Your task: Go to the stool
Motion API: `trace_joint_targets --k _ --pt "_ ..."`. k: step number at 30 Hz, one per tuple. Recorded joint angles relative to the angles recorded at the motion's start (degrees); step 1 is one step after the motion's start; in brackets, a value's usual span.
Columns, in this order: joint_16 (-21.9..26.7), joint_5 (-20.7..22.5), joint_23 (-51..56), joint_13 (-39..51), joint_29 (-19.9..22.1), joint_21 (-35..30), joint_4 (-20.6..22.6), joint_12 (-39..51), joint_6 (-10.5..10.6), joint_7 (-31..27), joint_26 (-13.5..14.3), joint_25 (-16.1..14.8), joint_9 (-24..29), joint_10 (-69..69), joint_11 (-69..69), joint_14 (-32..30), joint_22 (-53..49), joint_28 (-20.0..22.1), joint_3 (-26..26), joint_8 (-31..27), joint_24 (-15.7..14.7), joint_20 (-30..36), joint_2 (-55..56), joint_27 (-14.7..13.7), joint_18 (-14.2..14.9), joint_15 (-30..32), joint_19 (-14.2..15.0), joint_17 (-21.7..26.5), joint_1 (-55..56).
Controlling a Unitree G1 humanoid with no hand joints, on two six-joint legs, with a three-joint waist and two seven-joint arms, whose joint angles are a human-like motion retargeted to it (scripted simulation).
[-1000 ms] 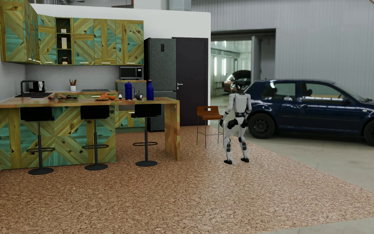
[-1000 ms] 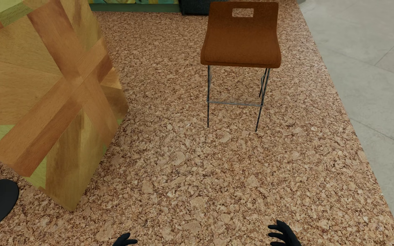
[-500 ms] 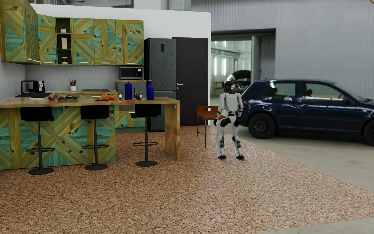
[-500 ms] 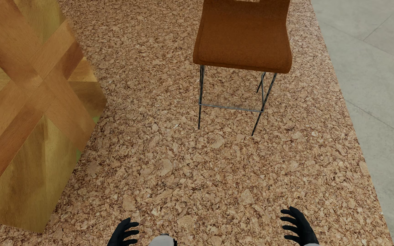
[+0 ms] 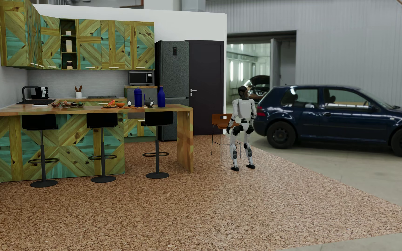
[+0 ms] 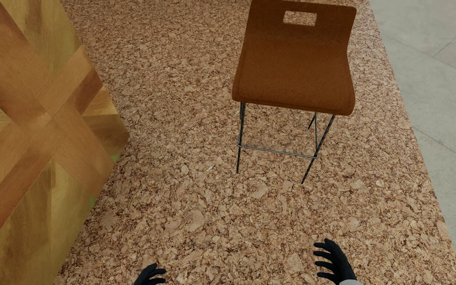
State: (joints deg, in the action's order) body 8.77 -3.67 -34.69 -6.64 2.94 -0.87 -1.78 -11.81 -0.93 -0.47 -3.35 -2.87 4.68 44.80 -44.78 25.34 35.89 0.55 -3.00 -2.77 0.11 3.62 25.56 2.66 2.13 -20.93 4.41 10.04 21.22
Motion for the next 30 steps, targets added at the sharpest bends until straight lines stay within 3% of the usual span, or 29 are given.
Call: trace_joint_targets --k 4,9,14,16,18,20,23,26,30 --pt "0.25 1.73 1.02 -2.86 -2.13 0.13 -1.64 2.02 0.08 -0.35 1.44 -1.01 -1.01 -0.72 3.05 -0.24 0.38 0.96 1.43 0.31 -2.44 0.18 -1.47 -2.01 0.20 1.61 -0.62 2.39 -0.63" --pt "1.61 1.33 0.57 -0.61 -1.63 -1.03 -1.27 -0.30 0.41 -0.68 0.93 -1.44 -2.55 -2.27 4.71 -1.79 1.61 0.58 0.93 0.64 -2.48 -1.55 -2.25 -1.10 0.34 3.02 -0.55 -1.09 -1.12" --pt "-0.45 1.30 0.61 -2.79 -4.95 -1.01 -1.31 1.44 -0.02 -0.39 1.83 1.59 -3.34 -4.40 5.17 -3.18 0.58 1.35 1.79 0.54 -1.68 -0.32 -2.08 -0.75 0.99 3.61 -1.17 -0.87 -1.83" --pt "-0.62 1.70 0.00 -1.08 -5.67 -0.95 -1.71 -0.06 0.89 -0.61 1.18 1.80 -3.03 -4.15 5.31 -3.20 0.70 0.88 1.24 0.76 -1.94 0.26 -1.86 -1.49 1.18 3.83 -1.41 0.25 -1.42" --pt "0.35 1.61 0.08 -1.73 -5.48 -0.74 -1.62 0.89 1.33 -0.50 -1.40 1.23 -2.53 -5.05 5.78 -3.76 0.49 0.70 0.96 0.68 -2.74 -0.56 -1.85 -3.08 1.26 4.16 -1.49 0.52 -1.62" --pt "0.13 0.95 -1.09 -1.89 -4.70 -0.12 -0.98 1.68 1.66 -0.82 -2.69 0.36 -2.39 -5.57 5.56 -4.14 0.86 0.73 0.04 0.96 -2.20 -1.16 -1.66 -2.72 1.18 3.93 -1.41 1.37 -1.51" --pt "-0.21 1.24 1.12 -0.97 -3.23 -2.01 -1.26 0.82 2.02 -0.82 -0.42 0.49 -1.79 -4.63 4.53 -3.67 0.99 0.78 1.49 0.93 0.21 -0.47 -1.02 -1.53 1.42 3.47 -1.64 1.10 -0.99" --pt "-0.39 1.36 -0.19 -2.32 -1.90 -0.39 -1.38 1.18 1.52 -0.74 2.02 1.26 -1.55 -5.22 4.45 -3.89 -0.53 1.32 2.15 0.89 -0.68 -0.72 -1.30 -1.18 1.70 3.37 -1.93 2.27 -1.63" --pt "0.11 1.83 0.18 -2.62 -0.54 -0.71 -1.86 3.00 1.09 -0.33 0.34 1.18 -2.48 -6.50 5.29 -4.48 0.26 3.20 1.49 0.62 -1.59 0.02 -1.31 -0.44 2.04 3.92 -2.29 -0.51 -2.07"
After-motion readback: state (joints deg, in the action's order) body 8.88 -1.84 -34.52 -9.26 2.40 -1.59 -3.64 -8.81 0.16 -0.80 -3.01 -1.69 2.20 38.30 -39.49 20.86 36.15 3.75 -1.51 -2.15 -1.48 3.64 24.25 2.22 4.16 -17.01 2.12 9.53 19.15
